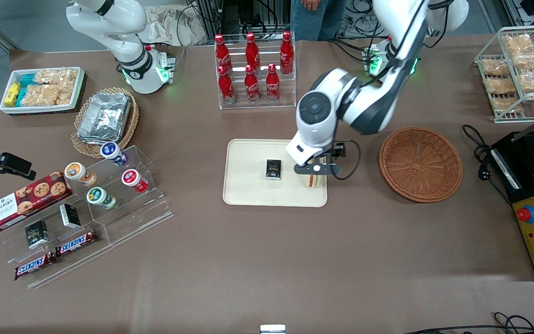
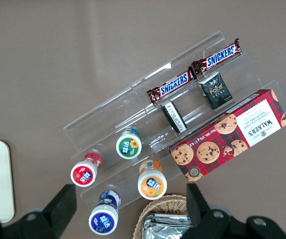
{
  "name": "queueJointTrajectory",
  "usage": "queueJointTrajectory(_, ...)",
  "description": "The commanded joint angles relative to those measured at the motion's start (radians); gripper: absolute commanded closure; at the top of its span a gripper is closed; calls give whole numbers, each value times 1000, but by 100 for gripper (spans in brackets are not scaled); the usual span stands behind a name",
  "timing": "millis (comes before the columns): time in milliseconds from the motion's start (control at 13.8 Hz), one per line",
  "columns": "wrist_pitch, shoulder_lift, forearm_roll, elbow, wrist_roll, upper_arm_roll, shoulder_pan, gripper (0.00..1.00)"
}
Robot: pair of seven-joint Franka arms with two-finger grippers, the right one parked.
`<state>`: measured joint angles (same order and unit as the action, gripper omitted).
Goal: Place sandwich from basket to tray
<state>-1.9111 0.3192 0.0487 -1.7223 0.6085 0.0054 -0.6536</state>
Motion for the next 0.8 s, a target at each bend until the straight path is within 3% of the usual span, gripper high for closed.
queueJointTrajectory(0,52,-119,-26,9,-10,-4,75,0)
queueJointTrajectory(217,128,-222,-24,7,-59,-2,150,0)
queueJointTrajectory(506,257,-333,-29,3,-318,-8,332,0)
queueJointTrajectory(723,290,-351,-35,10,-386,-10,411,0)
